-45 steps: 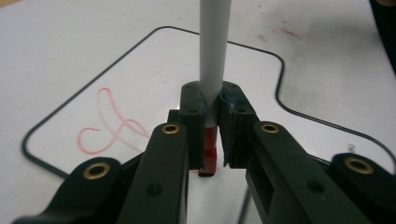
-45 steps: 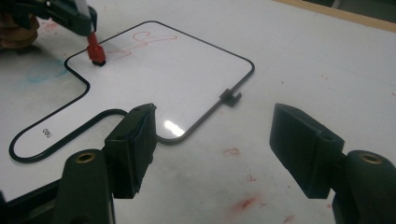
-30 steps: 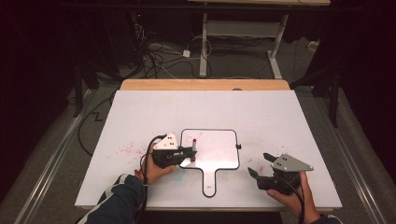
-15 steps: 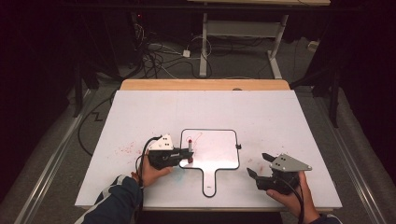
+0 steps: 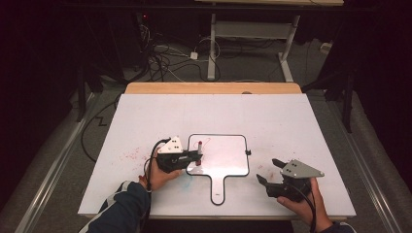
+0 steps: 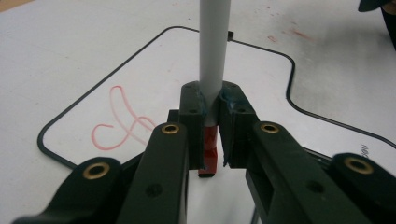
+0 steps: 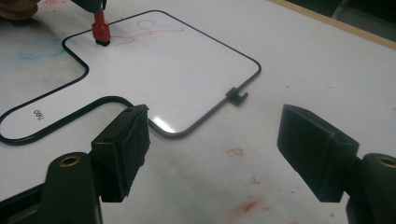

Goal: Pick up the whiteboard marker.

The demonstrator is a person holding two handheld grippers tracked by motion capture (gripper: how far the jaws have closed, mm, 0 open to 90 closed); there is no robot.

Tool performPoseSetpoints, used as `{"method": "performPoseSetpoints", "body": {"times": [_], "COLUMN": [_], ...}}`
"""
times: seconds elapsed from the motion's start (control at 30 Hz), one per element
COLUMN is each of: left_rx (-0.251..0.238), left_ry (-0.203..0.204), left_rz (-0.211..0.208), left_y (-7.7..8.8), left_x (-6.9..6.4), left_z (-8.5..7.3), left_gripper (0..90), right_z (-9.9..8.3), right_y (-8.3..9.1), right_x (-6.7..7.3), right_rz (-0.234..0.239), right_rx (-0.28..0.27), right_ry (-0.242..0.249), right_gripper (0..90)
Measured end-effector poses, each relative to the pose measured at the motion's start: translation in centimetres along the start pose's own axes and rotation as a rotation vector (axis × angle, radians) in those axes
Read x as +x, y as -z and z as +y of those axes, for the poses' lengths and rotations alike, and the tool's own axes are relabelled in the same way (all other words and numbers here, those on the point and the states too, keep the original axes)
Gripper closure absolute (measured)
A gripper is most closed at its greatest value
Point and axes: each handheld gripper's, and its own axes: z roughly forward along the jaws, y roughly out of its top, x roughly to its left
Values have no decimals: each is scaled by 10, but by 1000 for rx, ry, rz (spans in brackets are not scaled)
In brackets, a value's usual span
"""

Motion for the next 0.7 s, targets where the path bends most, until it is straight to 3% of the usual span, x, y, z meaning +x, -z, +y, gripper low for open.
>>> {"method": "performPoseSetpoints", "body": {"times": [0.43,0.7], "left_rx": [-21,-18], "left_ry": [18,19], "left_rz": [-13,5], "left_y": [-10,-20], "left_x": [14,25], "left_z": [4,11], "left_gripper": [787,787], "right_z": [0,-2], "right_y": [-3,-9], "right_x": [-1,0], "right_rz": [6,16], "right_rx": [8,32], "right_ry": [-5,11], "right_gripper": [264,264]}}
